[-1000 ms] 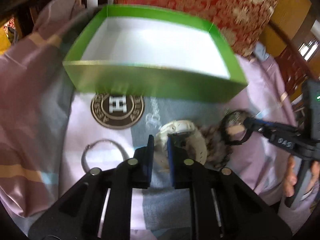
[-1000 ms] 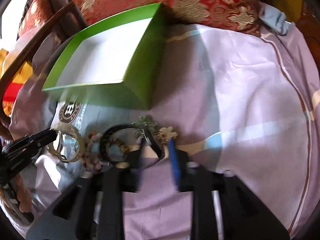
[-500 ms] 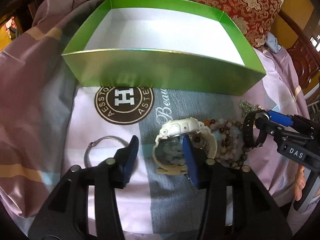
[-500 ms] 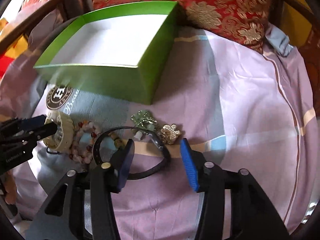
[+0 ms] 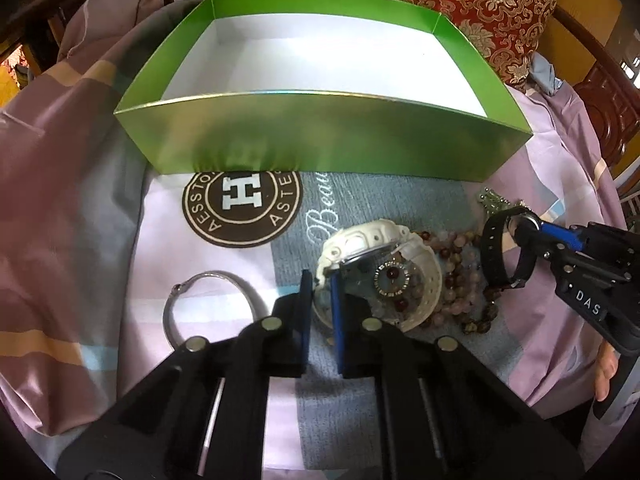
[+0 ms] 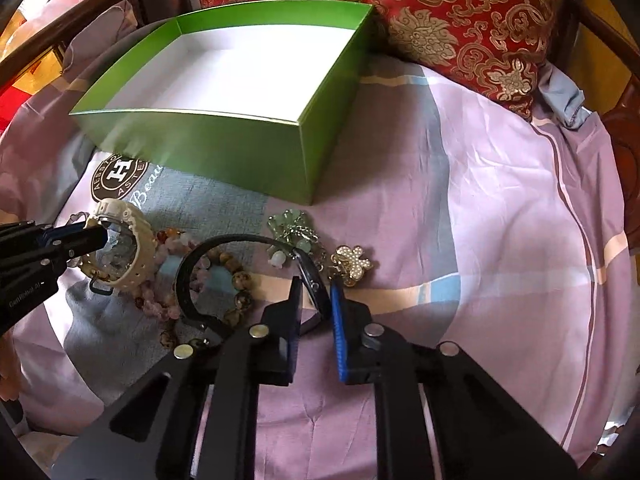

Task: Organize jewelry
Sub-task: 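Carry the black band and white watch into the green box and open both tools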

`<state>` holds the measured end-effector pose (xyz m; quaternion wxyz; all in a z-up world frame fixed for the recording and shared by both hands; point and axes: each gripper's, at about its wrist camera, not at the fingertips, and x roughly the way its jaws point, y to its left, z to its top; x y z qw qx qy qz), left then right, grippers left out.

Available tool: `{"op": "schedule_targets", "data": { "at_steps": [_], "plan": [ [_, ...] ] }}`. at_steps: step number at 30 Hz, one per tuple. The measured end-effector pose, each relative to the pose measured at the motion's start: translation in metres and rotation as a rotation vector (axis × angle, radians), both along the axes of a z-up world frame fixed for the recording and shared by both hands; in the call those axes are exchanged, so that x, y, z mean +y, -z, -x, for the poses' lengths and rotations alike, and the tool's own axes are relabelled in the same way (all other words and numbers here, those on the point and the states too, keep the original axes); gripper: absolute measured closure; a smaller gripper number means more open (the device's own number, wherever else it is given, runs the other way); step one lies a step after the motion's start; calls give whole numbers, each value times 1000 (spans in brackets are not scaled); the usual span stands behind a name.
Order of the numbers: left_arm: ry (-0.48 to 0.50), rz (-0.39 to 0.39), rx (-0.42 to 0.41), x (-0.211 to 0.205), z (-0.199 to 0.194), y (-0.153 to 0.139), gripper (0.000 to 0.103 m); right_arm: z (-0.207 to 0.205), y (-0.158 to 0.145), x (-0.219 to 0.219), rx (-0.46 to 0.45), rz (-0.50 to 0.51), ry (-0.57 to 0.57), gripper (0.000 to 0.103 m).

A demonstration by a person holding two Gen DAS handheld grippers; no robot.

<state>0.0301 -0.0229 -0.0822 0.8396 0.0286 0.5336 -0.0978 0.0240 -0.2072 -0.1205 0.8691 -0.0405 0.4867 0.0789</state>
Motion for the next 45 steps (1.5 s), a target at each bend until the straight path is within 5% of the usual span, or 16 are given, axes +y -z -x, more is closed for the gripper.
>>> {"op": "schedule_targets", "data": {
  "at_steps": [13,21,24,25,26,28,29,33,34,35,45],
  "plan": [
    [-9,42,-66,7,7,-28,93,8,-12,-4,-29,-49,-3,89],
    [-18,89,-132,19,8,-63,93,15,-72,-12,-139,-143,-46,92],
    [-17,100,-165,19,4,-77,93,8,-86,-6,-158,-81,-60,92],
    [-17,100,-177,18,2,-81,93,5,-84,-3,-144,-55,-74,88],
    [-16,102,-182,18,1,-83,93,2,-79,-2,-125,-43,-76,70],
    [-12,111,-180,18,1,-83,93,-4,-58,-5,-71,-53,-61,51],
    [-9,114,-174,17,1,-81,93,-10,-42,-7,-31,-48,-46,51],
    [-10,117,-140,18,-1,-69,93,-19,-1,-3,56,70,-19,72],
    [-12,116,-133,19,-1,-66,93,-18,-1,-1,53,85,-31,89],
    [-14,116,-129,20,-1,-64,93,-18,-4,-2,80,32,-46,95],
    [-17,139,-207,27,-15,-94,93,-19,-103,-16,-130,-169,-95,95]
  ]
}}
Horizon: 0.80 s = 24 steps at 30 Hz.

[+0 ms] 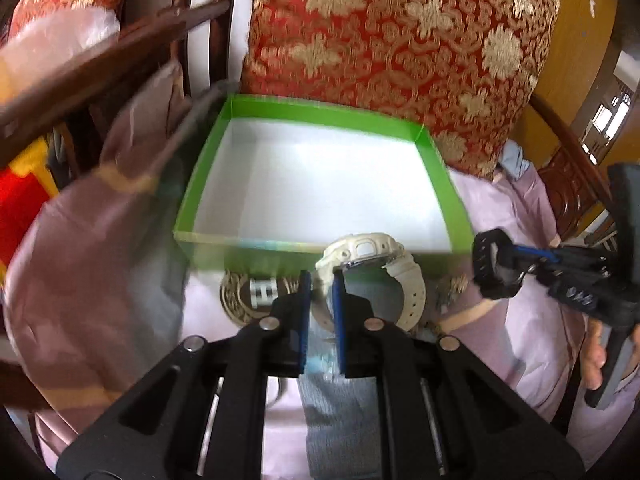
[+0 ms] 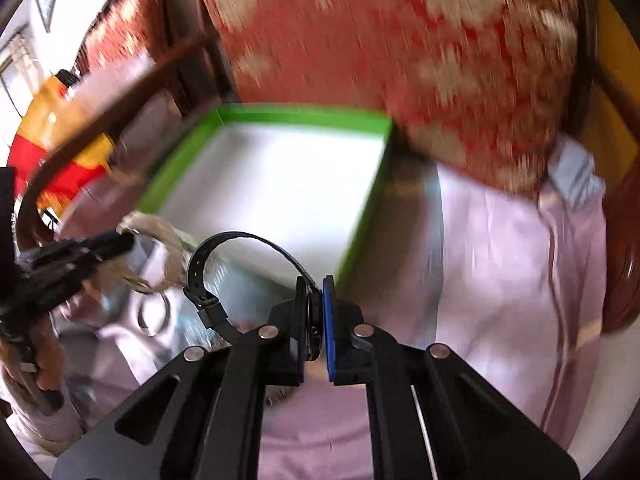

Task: Organize jewelry
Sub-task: 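Carry the black band and white watch into the green box and open both tools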

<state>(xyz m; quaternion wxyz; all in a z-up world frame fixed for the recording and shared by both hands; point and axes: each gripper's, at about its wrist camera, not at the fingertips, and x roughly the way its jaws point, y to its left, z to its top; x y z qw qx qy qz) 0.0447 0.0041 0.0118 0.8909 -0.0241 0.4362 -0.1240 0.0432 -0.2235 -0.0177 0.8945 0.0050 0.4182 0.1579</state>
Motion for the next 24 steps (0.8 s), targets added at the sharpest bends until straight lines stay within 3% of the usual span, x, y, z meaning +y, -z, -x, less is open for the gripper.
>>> {"op": "schedule_targets", "data": {
  "at_steps": [3,7,11,15,17,18,19,21,24],
  "plan": [
    [-4,-10,-35,-2,-13,-12,93,-23,-10,17,-65,39,6,95],
    [-17,-21,-61,-11,-54,-12,92,-58,7,35,-70,41,16,95],
    [-34,-46,-49,-17,-93,11,92,-78,36,46,-22,44,25,95],
    [-34,-15,-2,-10,-102,36,92,-79,45,54,5,91,2,94],
    [-28,-6,13,-8,-103,44,91,-76,45,55,4,93,-2,80],
    [-36,1,5,-6,-101,44,89,-73,42,53,-5,80,-2,78],
    [-42,7,-9,-4,-99,43,86,-70,39,52,-20,74,1,75],
    [-41,7,-36,-3,-92,38,63,-63,33,52,-42,76,-2,72],
    [-31,-6,-86,-6,-80,30,60,-52,24,51,-44,63,-18,71]
  ]
}}
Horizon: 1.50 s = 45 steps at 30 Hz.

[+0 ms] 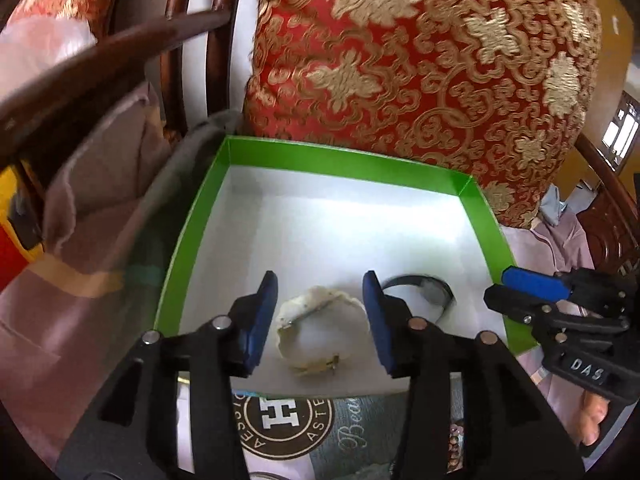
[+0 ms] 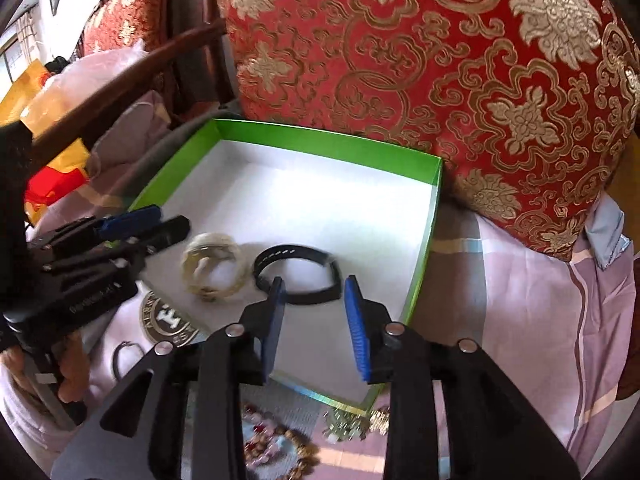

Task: Organize jewelry
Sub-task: 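Carry the black band and white watch into the green box and open both tools, then withdraw both tools from the box back toward the remaining jewelry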

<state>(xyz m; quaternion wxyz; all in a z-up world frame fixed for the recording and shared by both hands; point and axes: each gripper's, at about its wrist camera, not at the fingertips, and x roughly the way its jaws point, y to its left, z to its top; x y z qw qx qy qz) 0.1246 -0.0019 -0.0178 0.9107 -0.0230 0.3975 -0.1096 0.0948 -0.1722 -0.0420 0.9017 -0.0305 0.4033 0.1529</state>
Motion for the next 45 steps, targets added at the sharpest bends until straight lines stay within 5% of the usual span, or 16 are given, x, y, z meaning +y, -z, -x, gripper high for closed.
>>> {"op": "schedule_targets", "data": {
  "at_steps": [5,8,15,19,25,29,41,43,45],
  "plan": [
    [28,-52,48,-6,16,-2,60,19,-4,0,24,1,-47,71],
    [17,-46,79,3,35,-1,60,31,-1,-9,79,-103,-128,55],
    [-64,-19,149,43,82,8,61,58,24,-53,146,-266,-158,54],
    [-77,-53,216,47,96,26,61,57,44,-44,192,-161,-82,40],
    [-91,-151,258,24,105,42,60,55,66,-30,156,77,47,40],
    [-67,-192,238,8,111,42,51,53,74,-25,158,108,59,40],
    [-45,-208,250,3,117,51,51,47,90,1,151,156,47,40],
    [-37,-219,261,0,116,54,54,49,91,6,142,177,35,41],
    [-24,-227,274,-3,114,58,69,51,89,7,137,179,20,54]
  ]
}}
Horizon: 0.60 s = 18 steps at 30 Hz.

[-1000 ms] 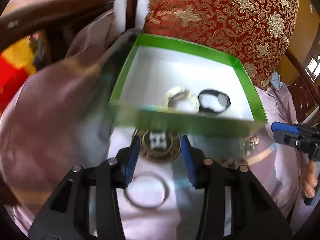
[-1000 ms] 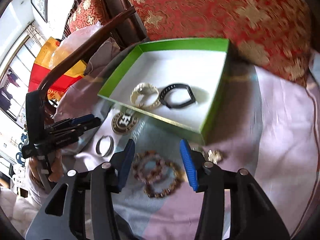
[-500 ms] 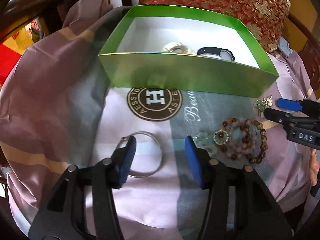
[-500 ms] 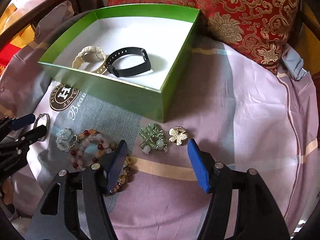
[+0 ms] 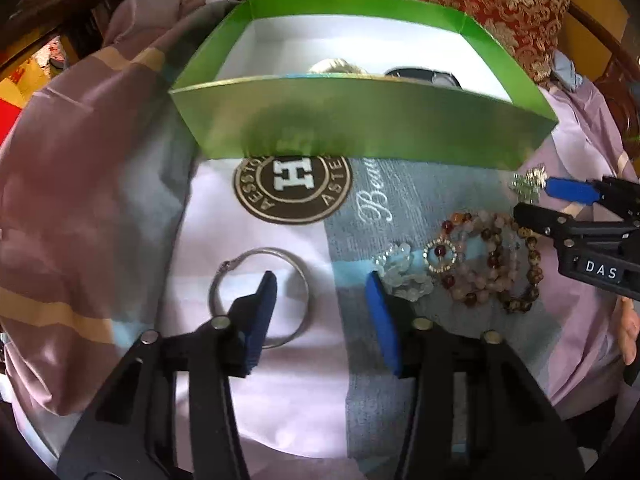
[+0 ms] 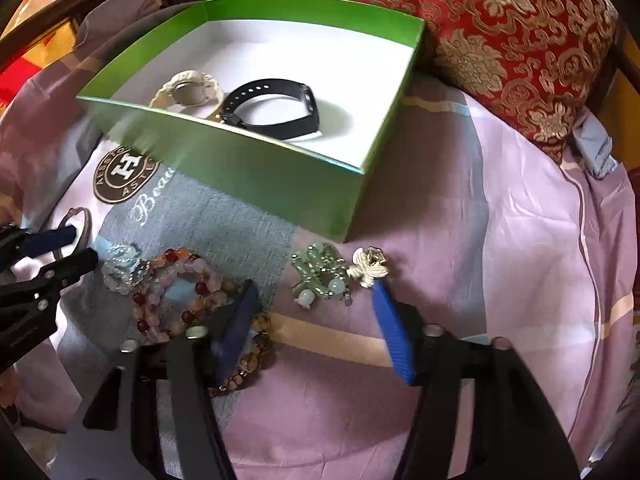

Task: Organize jewelry
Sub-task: 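Withdraw both tools from the box back toward the remaining jewelry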

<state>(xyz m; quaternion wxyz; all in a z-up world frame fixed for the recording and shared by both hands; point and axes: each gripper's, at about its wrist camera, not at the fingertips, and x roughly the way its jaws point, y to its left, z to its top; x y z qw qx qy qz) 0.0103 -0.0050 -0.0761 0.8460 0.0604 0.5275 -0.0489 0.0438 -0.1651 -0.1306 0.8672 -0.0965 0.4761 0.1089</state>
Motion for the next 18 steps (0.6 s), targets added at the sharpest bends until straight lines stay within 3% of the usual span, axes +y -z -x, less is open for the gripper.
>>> {"op": "schedule_targets", "data": {
  "at_steps": [2,5,12,18],
  "plan": [
    [15,-6,15,-3,-1,4,79,1,1,1,10,10,-11,71],
    [30,-21,7,-8,0,3,84,-2,5,5,20,20,-16,82],
    [34,-17,4,-11,-1,1,89,6,-8,6,9,-46,-29,95],
    [65,148,-38,-3,3,-23,89,7,-23,-15,-10,-120,-3,95]
  ]
}}
